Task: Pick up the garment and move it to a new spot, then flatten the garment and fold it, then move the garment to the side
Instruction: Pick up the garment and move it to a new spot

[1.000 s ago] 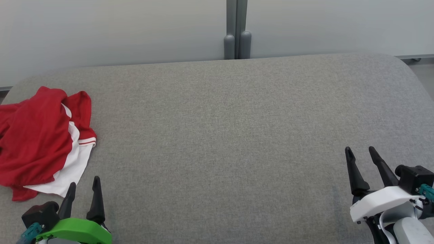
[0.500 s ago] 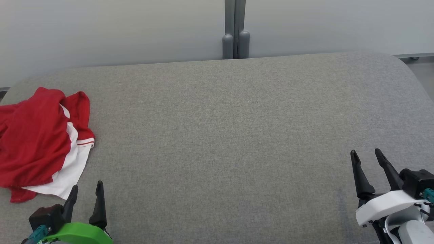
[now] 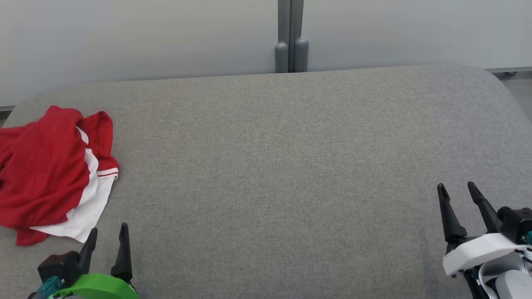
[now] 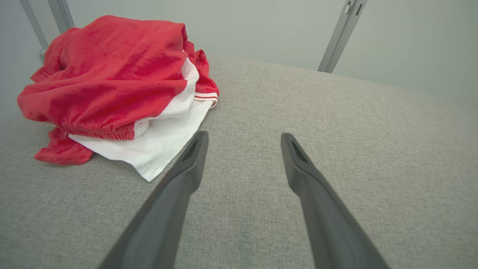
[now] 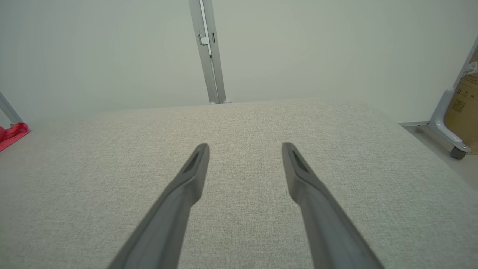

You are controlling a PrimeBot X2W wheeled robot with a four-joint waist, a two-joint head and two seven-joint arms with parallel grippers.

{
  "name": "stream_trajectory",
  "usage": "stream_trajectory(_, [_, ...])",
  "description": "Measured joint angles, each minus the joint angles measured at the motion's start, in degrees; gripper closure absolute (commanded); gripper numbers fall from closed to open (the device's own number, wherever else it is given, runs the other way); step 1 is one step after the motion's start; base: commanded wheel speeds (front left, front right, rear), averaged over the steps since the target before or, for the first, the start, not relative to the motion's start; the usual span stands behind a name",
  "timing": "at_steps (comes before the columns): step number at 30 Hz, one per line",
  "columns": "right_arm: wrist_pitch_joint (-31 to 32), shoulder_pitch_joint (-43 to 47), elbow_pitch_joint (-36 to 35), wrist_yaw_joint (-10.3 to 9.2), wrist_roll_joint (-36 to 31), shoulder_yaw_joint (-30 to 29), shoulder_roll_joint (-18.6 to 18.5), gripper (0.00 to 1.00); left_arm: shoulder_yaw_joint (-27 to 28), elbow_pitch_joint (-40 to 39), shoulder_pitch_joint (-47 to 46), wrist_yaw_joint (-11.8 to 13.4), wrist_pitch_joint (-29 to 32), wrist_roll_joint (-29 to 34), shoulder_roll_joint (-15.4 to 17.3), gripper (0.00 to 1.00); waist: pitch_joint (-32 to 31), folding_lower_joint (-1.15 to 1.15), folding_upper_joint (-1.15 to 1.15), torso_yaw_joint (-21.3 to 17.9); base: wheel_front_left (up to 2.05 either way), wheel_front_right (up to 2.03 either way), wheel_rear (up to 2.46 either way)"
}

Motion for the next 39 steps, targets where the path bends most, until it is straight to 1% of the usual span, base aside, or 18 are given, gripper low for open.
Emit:
stream_trajectory(4, [0.0,0.3,-0.7,0.35,-0.9,-0.6,-0.3,0.0,-0.5,0.2,-0.2,0.0,0.0,0.5,-0.2,0.0,0.0,0.0,0.0,1.0,0.0,0.0,0.0])
stream_trajectory(6, [-0.1,0.3,-1.1,0.4,-1.2,-0.5,-0.2,0.0,-0.5,0.4,-0.2,-0.5,0.0,0.5,-0.2,0.0,0.0,0.0,0.0,1.7,0.0,0.0,0.0])
stream_trajectory(9, [-0.1,0.3,-1.6,0.42,-1.6,-0.2,-0.2,0.0,-0.4,0.6,-0.2,-0.5,0.0,0.8,-0.3,0.0,-0.1,0.0,0.0,3.0,0.0,0.0,0.0])
stream_trajectory(11, [-0.1,0.3,-1.7,0.81,-1.8,0.1,-0.1,0.0,-0.1,0.7,-0.2,-0.5,0.0,0.9,-0.3,0.0,-0.1,0.0,0.0,4.0,0.0,0.0,0.0])
stream_trajectory(18, [-0.1,0.2,-1.2,0.93,-3.4,3.4,-0.1,0.0,3.0,0.5,-0.1,-0.5,0.0,0.8,-0.5,0.0,-0.3,0.0,0.0,8.6,0.0,0.0,0.0])
stream_trajectory(21, [-0.1,-0.2,-0.6,1.43,-3.8,4.8,0.0,0.0,4.3,0.1,0.1,-0.5,0.0,0.8,-0.5,0.0,-0.5,0.0,0.0,10.8,0.0,0.0,0.0])
stream_trajectory(23, [-0.1,-0.5,-0.5,1.43,-3.8,5.4,0.0,0.0,5.2,0.0,0.4,-0.5,0.0,0.8,-0.5,0.0,-0.6,0.0,0.0,12.2,0.0,0.0,0.0])
stream_trajectory(32, [-0.1,-0.3,-0.1,1.43,-3.8,4.6,-0.1,0.0,5.1,0.4,1.4,-0.5,0.0,1.2,-0.5,0.0,-1.3,0.0,0.0,19.0,0.0,0.0,0.0])
stream_trajectory(34, [-0.1,-0.3,-0.1,1.43,-3.8,5.2,0.0,0.0,6.1,0.4,1.5,-0.5,0.0,1.2,-0.5,0.0,-1.5,0.0,0.0,20.4,0.0,0.0,0.0])
stream_trajectory(39, [-0.1,-0.3,-0.1,1.49,-3.9,6.3,0.8,0.0,7.2,0.3,2.1,-0.5,0.0,1.2,-0.2,0.0,-2.0,0.0,0.0,22.5,0.0,0.0,0.0])
